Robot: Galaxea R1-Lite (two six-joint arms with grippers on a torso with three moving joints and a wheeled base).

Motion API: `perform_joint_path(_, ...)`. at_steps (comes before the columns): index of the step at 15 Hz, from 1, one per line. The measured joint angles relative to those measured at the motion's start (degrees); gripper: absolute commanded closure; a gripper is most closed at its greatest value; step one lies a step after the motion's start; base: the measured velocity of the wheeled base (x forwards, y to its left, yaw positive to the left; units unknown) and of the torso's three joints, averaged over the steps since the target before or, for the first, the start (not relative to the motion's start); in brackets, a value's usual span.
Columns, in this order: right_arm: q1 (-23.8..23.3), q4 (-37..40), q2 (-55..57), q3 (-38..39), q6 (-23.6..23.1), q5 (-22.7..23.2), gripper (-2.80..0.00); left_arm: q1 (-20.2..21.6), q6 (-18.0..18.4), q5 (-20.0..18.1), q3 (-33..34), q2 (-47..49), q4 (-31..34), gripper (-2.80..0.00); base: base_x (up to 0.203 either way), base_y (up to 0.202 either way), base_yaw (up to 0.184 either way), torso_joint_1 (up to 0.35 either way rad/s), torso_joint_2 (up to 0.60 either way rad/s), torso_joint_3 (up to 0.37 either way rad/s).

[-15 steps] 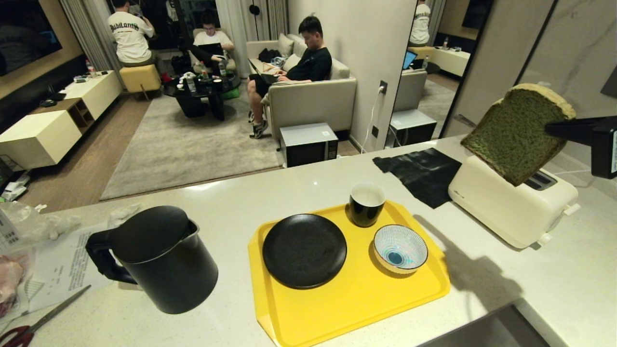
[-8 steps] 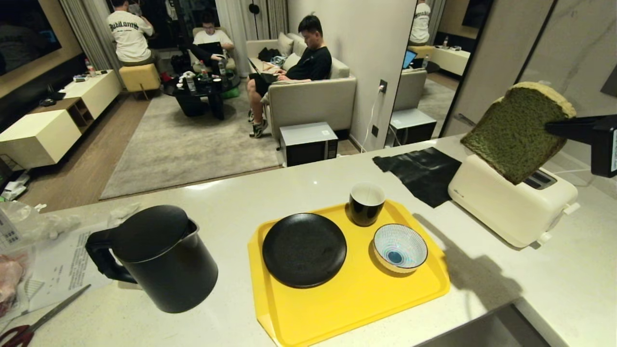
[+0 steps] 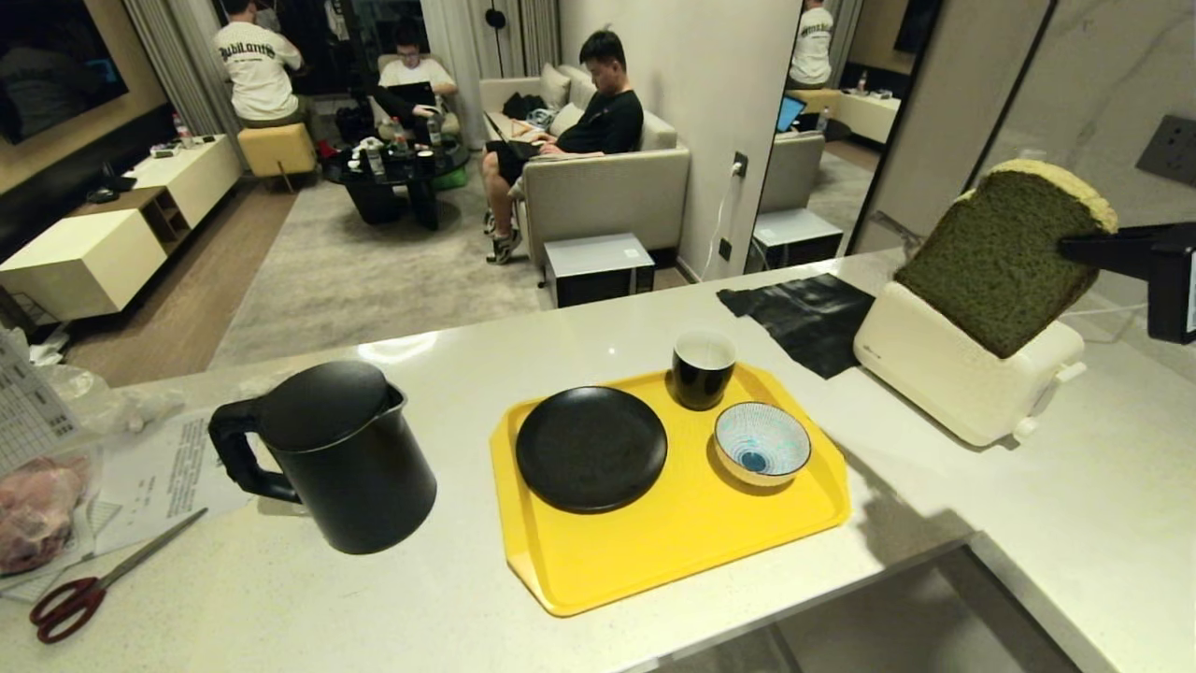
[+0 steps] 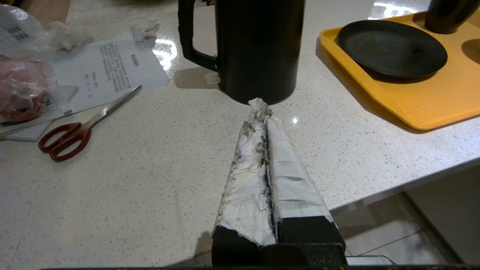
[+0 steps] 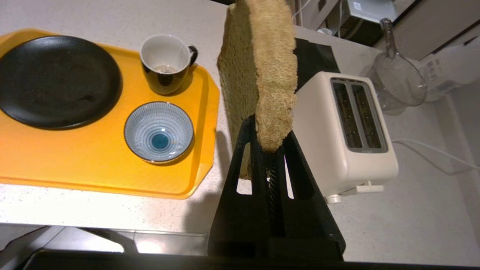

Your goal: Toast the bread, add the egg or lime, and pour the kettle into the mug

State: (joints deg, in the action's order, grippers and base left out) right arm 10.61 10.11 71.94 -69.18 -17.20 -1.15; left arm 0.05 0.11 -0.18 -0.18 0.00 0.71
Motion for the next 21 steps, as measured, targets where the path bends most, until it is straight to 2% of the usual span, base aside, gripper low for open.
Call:
perform_joint_path(14,0.00,0.15,-0.58,2.14,-0.40,-0.53,0.00,0.00,-0.04,0.00,0.00,0.00,0.00,0.00,0.000,0.000,0.000,0.000,0.00,0.000)
perform_joint_path(17,0.05,0.15,-0.99,3.04,-0.60,-4.42,0.00,0.02,-0.03,0.00,0.00,0.00,-0.02,0.00,0.000,0.000,0.000,0.000,0.00,0.000)
perform_joint_path(21,0.11,-0.09,-1.10,3.25,-0.54,-4.90,0.00,0.02,-0.01,0.02,0.00,0.00,0.00,0.00,0.000,0.000,0.000,0.000,0.00,0.000)
